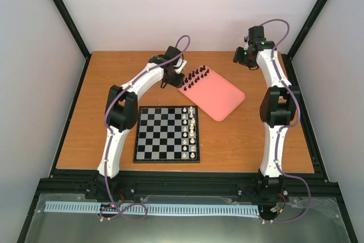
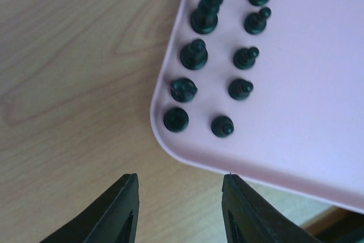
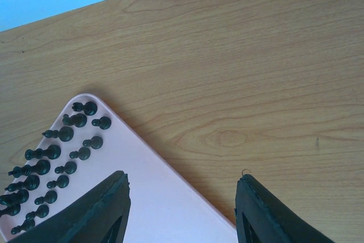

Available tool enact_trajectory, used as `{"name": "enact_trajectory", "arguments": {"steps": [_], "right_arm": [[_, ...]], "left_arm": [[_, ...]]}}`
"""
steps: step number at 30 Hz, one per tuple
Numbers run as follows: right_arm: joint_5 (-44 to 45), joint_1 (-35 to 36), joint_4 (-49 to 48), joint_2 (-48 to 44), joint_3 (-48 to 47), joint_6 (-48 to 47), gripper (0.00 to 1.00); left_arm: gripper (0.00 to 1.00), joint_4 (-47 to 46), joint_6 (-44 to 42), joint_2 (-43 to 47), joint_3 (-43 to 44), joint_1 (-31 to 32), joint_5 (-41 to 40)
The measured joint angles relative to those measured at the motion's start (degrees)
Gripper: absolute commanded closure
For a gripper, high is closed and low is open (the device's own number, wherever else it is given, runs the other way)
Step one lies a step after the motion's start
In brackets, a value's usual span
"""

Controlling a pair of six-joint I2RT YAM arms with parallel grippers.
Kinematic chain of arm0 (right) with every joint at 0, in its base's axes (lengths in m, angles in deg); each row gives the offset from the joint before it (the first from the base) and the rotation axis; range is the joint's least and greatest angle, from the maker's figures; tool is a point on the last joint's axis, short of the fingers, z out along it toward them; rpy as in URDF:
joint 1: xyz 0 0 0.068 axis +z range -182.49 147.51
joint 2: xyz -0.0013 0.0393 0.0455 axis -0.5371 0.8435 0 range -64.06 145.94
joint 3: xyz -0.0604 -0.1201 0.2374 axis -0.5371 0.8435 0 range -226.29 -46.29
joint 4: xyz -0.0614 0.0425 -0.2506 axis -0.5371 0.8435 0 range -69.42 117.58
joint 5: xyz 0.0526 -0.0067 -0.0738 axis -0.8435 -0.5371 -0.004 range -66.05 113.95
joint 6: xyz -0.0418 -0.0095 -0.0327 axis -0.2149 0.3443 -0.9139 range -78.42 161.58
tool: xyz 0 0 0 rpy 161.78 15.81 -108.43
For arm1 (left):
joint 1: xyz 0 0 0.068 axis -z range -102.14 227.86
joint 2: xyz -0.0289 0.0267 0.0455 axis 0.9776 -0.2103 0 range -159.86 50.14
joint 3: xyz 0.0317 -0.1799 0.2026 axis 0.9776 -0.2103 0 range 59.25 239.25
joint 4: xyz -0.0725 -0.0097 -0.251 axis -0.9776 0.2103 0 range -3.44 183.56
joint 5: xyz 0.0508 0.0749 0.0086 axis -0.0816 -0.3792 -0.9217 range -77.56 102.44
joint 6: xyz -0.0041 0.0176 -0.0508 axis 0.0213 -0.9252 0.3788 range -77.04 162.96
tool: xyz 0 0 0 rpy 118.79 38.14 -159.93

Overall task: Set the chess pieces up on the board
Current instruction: Pick up the chess piece from the storage box.

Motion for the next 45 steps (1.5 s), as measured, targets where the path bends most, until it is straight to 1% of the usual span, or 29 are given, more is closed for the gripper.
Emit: {"name": "enact_trajectory", "arguments": {"steps": [3,5,16,30,45], "right_arm": [[-0.39,-0.35,0.02,0.00,0.00,0.00,0.40],[-0.57,-0.44,0.00,0.00,0.00,0.02,0.39],[-0.79,-0.44,0.02,0.00,0.00,0.02,0.39],[-0.79,-0.46,0.02,0.02,0.00,0.02,0.39],[-1.38,-0.52,0.04,0.02,0.00,0.02,0.39]], "left_arm": [[0.67,-1.01,0.07,-1.29,1.62,-0.04,-0.70],[0.68,-1.33,0.22,-1.90,2.21,-0.02,-0.85],[0.66,-1.75,0.35,-3.65,3.02,-0.02,-0.70],[0.66,-2.32,1.33,-5.57,3.45,0.26,-0.79],[0.69,-3.04,1.79,-8.00,4.96,0.33,-1.14]]}}
